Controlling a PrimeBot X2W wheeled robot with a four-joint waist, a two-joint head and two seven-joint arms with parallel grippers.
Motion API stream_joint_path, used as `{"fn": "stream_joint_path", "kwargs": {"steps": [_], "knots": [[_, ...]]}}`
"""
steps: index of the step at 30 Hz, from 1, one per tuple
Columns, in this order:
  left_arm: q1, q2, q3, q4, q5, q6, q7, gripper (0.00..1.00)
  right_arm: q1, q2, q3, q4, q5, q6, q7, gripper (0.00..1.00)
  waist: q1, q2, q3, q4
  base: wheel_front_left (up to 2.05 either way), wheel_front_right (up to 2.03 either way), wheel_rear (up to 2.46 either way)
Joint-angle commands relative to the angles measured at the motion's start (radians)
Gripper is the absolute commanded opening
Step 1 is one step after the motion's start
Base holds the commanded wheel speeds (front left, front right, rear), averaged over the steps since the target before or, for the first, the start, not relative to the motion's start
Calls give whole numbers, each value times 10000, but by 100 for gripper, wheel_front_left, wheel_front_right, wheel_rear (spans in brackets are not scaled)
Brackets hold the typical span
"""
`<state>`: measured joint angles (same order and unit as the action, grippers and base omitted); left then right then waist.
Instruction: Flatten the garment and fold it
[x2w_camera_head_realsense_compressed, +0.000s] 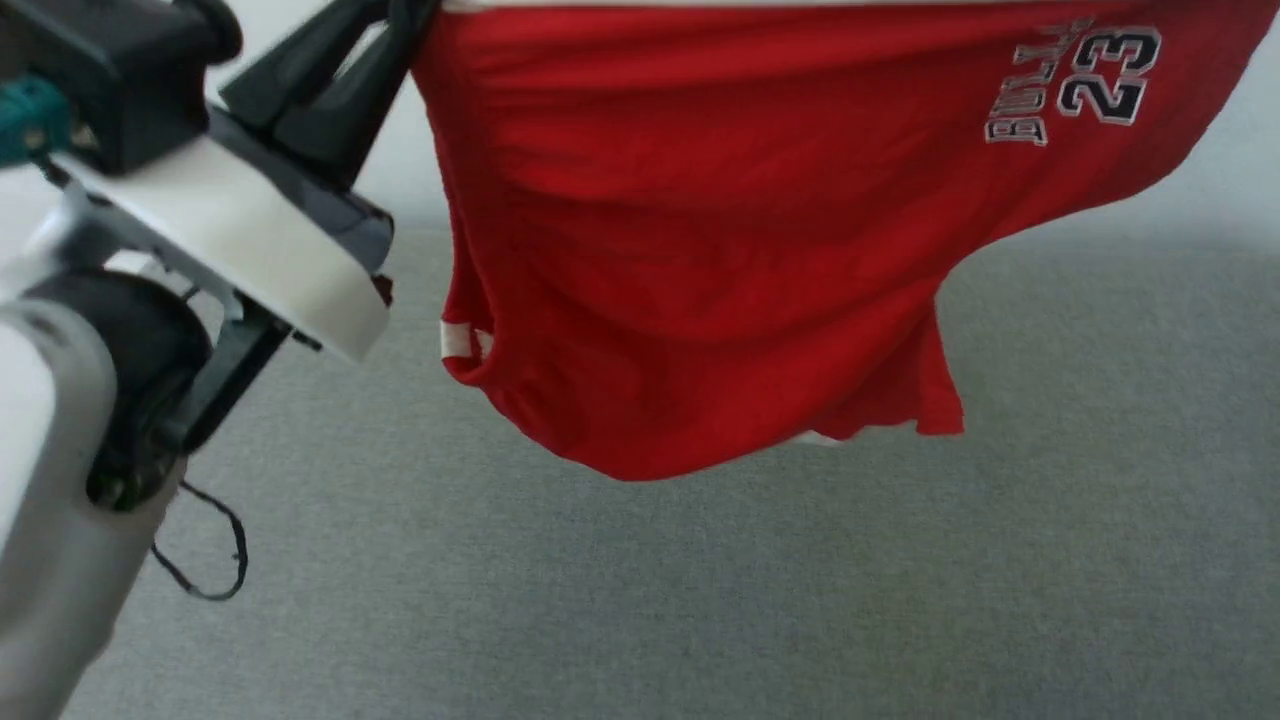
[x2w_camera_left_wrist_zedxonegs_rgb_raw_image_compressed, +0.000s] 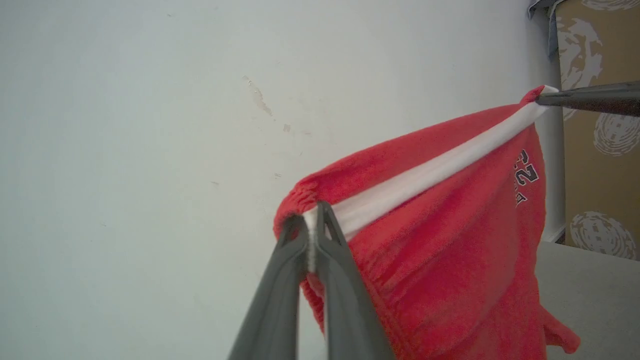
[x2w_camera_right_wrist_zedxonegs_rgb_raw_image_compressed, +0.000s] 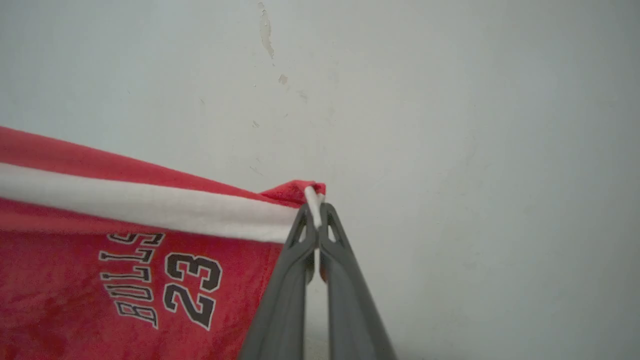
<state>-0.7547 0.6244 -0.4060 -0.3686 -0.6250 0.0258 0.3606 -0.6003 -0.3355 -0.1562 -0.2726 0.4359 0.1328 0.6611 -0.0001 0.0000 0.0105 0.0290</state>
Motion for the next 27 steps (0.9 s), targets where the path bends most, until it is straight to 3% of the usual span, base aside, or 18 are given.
{"fn": "stream_joint_path", "kwargs": {"steps": [1,6,12,20,27], "knots": [[-384,-41,32,271,-100,-117,92,0,-473,-167,93,301,-145,-21,52,0,1,0,695,-516,0,0,0],[-1449,-245,-47,1369,-236,-484,262,0,-1943,-602,682,1474,-369,-21,-281,0,1,0,1983,-1083,0,0,0],[-3354,-571,-347,3501,150,-1053,86,0,-4146,-687,1404,3634,-741,-21,-1498,0,1,0,3510,-1662,0,0,0],[-5973,-1431,-1022,6663,961,-1432,-1223,0,-6549,-753,2306,6420,-1099,-21,-3855,0,1,0,4723,-1886,0,0,0],[-6906,-2214,-1192,8687,1306,-1415,-2617,0,-7125,-492,2681,8294,-852,-21,-5104,0,1,0,5304,-1728,0,0,0]]}}
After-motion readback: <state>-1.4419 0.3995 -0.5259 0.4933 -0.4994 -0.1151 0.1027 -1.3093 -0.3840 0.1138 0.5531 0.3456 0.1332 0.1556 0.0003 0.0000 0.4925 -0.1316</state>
